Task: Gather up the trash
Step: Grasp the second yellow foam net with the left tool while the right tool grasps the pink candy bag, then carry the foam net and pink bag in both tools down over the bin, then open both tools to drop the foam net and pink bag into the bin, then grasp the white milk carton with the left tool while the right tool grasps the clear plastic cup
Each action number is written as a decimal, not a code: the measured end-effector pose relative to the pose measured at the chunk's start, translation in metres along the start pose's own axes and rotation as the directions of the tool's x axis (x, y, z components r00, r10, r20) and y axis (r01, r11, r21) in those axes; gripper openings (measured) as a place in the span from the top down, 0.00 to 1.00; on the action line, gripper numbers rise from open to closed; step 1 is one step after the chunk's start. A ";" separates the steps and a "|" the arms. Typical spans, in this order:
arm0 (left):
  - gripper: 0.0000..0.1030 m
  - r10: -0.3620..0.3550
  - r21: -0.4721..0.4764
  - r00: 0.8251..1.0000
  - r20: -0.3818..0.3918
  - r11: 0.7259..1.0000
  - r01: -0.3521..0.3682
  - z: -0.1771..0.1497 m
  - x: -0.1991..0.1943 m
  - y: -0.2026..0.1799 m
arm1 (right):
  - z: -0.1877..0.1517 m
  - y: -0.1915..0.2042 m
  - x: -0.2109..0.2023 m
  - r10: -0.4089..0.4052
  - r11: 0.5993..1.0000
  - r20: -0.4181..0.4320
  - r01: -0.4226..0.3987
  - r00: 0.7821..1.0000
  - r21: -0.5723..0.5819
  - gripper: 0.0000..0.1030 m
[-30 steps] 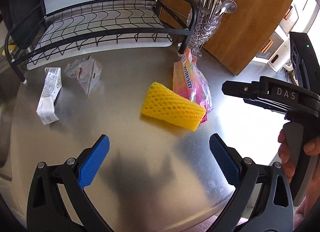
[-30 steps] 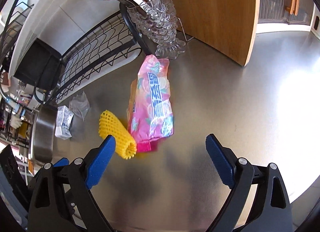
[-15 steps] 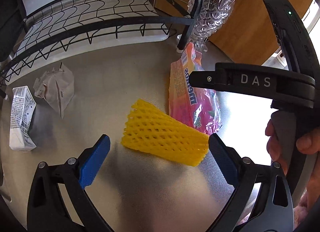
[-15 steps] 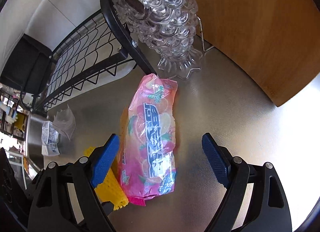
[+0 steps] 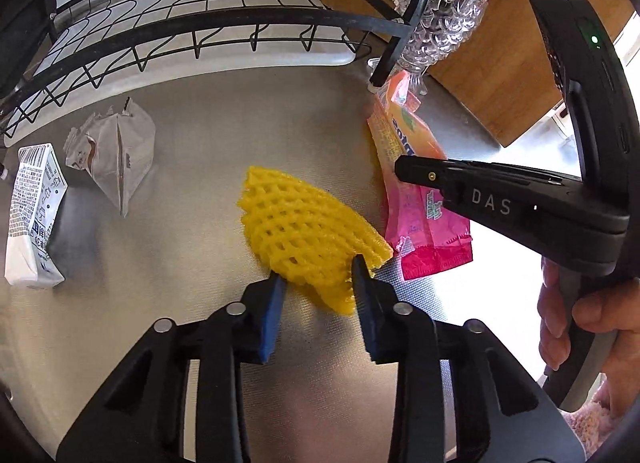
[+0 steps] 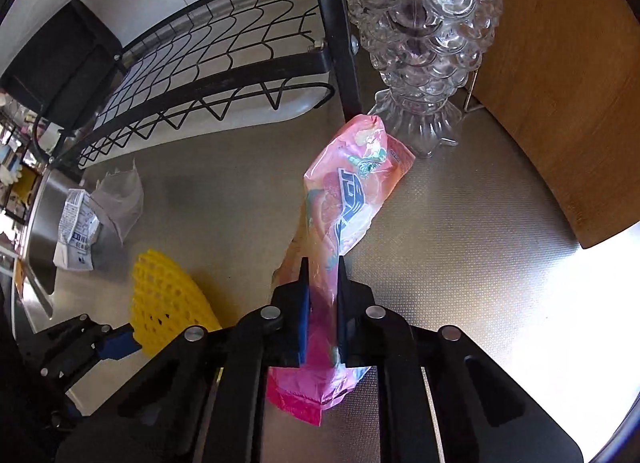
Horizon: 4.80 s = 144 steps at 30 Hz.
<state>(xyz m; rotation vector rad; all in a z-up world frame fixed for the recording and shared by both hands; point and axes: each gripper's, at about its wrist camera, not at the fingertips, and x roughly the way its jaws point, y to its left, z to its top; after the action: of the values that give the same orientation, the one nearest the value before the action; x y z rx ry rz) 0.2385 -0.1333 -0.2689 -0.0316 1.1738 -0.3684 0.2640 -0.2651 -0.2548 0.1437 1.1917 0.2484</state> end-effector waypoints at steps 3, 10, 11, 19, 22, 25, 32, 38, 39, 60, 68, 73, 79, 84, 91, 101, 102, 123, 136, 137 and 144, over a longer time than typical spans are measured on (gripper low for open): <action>0.87 -0.011 0.018 1.000 0.006 1.000 0.011 -0.006 -0.003 -0.003 | -0.007 -0.001 -0.004 0.019 1.000 -0.011 -0.019 1.000 0.012 0.96; 0.90 -0.012 0.072 1.000 0.022 0.997 0.010 -0.024 -0.016 -0.014 | -0.035 -0.003 -0.022 0.019 0.999 -0.011 -0.019 1.000 0.045 0.96; 0.90 -0.013 0.079 1.000 0.026 0.997 0.011 -0.027 -0.022 -0.013 | -0.039 -0.002 -0.025 0.017 0.999 -0.007 -0.016 1.000 0.052 0.96; 0.90 -0.026 0.102 0.996 0.080 0.995 0.017 -0.073 -0.067 -0.008 | -0.082 0.027 -0.057 -0.009 0.998 0.043 0.007 0.999 0.065 0.97; 0.90 -0.023 0.107 0.996 0.090 0.994 0.014 -0.103 -0.089 -0.001 | -0.105 0.047 -0.071 -0.005 0.998 0.063 0.001 0.998 0.060 0.97; 0.90 -0.023 0.105 0.996 0.088 0.994 0.013 -0.135 -0.104 0.007 | -0.134 0.070 -0.081 -0.005 0.999 0.068 0.002 0.998 0.053 0.97; 0.90 -0.005 0.067 0.998 0.070 0.998 0.000 -0.210 -0.131 0.034 | -0.203 0.118 -0.086 0.046 0.998 0.033 -0.047 0.998 0.033 0.97; 0.90 0.013 0.030 0.999 0.033 0.999 -0.014 -0.263 -0.141 0.049 | -0.253 0.148 -0.087 0.089 0.996 -0.011 -0.089 0.996 0.014 0.97; 0.90 0.013 0.019 1.000 0.025 1.000 -0.014 -0.271 -0.142 0.050 | -0.260 0.152 -0.086 0.093 0.996 -0.024 -0.093 0.995 0.009 0.97; 0.90 -0.042 -0.163 0.977 -0.209 0.987 0.008 -0.392 0.021 0.085 | -0.360 0.123 0.065 0.088 0.996 -0.260 -0.077 0.961 0.054 0.97; 0.90 -0.056 -0.185 0.965 -0.255 0.983 0.009 -0.418 0.116 0.105 | -0.388 0.095 0.178 0.124 0.983 -0.283 -0.079 0.951 0.165 0.95; 0.89 -0.059 -0.176 0.956 -0.286 0.984 0.009 -0.433 0.157 0.119 | -0.401 0.080 0.224 0.135 0.974 -0.308 -0.069 0.942 0.216 0.93; 0.89 -0.062 -0.184 0.952 -0.301 0.983 0.006 -0.435 0.183 0.131 | -0.409 0.078 0.251 0.131 0.976 -0.325 -0.063 0.937 0.210 0.93; 0.82 -0.046 -0.175 0.948 -0.316 0.985 -0.011 -0.432 0.191 0.132 | -0.408 0.076 0.264 0.121 0.974 -0.327 -0.050 0.937 0.219 0.92; 0.47 -0.030 -0.180 0.955 -0.295 0.983 -0.024 -0.426 0.177 0.128 | -0.408 0.073 0.259 0.098 0.969 -0.317 -0.018 0.943 0.246 0.44; 0.11 0.004 -0.187 0.968 -0.249 0.981 -0.052 -0.398 0.099 0.111 | -0.387 0.070 0.189 0.092 0.960 -0.272 -0.013 0.958 0.278 0.23; 0.09 0.004 -0.187 0.970 -0.243 0.981 -0.051 -0.394 0.087 0.108 | -0.382 0.072 0.175 0.091 0.960 -0.262 -0.014 0.961 0.279 0.19; 0.08 0.101 -0.188 0.994 0.042 0.978 -0.092 -0.316 -0.138 0.083 | -0.293 0.118 -0.100 0.109 0.985 0.039 -0.113 0.993 0.130 0.03; 0.08 0.241 -0.185 0.958 0.156 0.960 -0.211 -0.193 -0.163 0.095 | -0.162 0.134 -0.120 0.135 0.989 0.194 -0.143 0.972 0.028 0.03; 0.08 0.247 -0.185 0.955 0.162 0.959 -0.216 -0.183 -0.160 0.095 | -0.151 0.133 -0.116 0.136 0.990 0.190 -0.142 0.972 0.018 0.03; 0.08 0.272 -0.238 0.950 0.154 0.943 -0.231 -0.125 -0.141 0.109 | -0.074 0.125 -0.089 0.157 0.988 0.174 -0.154 0.972 -0.032 0.03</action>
<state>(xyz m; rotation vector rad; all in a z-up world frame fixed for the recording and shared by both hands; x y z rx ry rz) 0.1077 0.0321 -0.2152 -0.1032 1.0139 -0.0071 0.1499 -0.1697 -0.1713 0.2389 1.0027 0.3761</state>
